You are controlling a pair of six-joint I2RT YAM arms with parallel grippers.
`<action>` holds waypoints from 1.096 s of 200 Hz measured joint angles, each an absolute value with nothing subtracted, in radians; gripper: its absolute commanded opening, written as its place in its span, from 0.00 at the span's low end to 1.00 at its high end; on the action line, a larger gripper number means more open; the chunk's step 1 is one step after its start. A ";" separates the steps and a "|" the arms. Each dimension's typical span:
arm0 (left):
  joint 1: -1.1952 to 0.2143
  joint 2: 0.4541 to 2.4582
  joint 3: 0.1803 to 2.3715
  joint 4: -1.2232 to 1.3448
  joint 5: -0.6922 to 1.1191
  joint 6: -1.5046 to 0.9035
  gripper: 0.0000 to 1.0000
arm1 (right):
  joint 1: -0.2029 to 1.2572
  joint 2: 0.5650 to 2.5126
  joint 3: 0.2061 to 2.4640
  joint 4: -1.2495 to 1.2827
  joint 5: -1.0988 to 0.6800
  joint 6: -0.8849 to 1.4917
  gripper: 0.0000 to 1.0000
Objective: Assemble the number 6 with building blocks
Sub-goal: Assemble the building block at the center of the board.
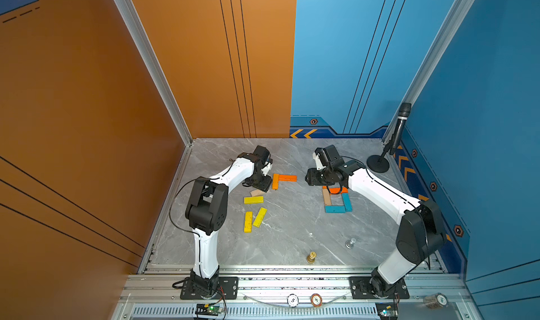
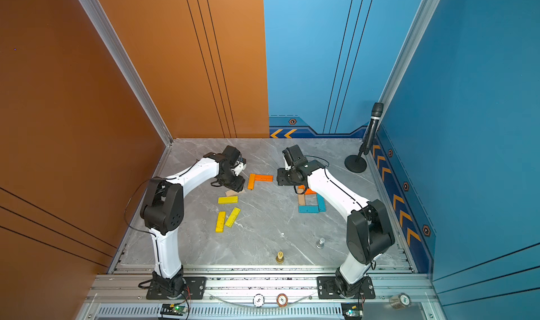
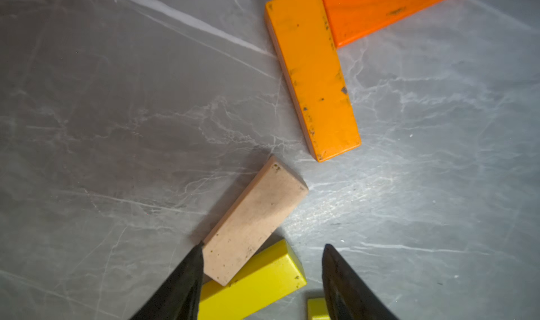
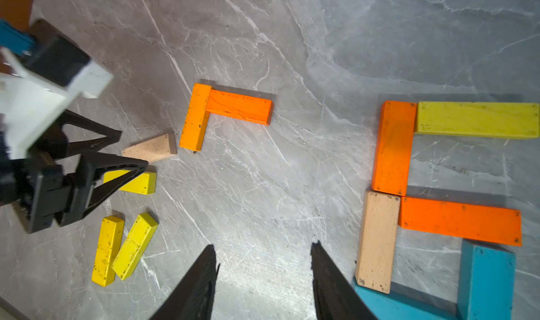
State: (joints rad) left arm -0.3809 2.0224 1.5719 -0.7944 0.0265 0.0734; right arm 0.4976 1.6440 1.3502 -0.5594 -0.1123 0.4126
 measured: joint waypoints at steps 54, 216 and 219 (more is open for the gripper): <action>-0.381 2.061 1.573 -0.803 0.009 0.140 0.64 | 0.498 1.631 1.346 -0.528 -0.128 0.413 0.53; -0.384 1.991 1.395 -0.801 0.010 -0.036 0.31 | 0.496 1.630 1.347 -0.522 -0.136 0.413 0.53; -0.385 1.987 1.389 -0.801 0.010 -0.047 0.32 | 0.496 1.630 1.347 -0.522 -0.136 0.413 0.53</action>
State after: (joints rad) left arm -0.3851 1.9873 1.3891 -0.8009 0.0097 -0.0467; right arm 0.4961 1.6302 1.3468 -0.5217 -0.1360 0.4126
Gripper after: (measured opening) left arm 0.322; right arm 0.533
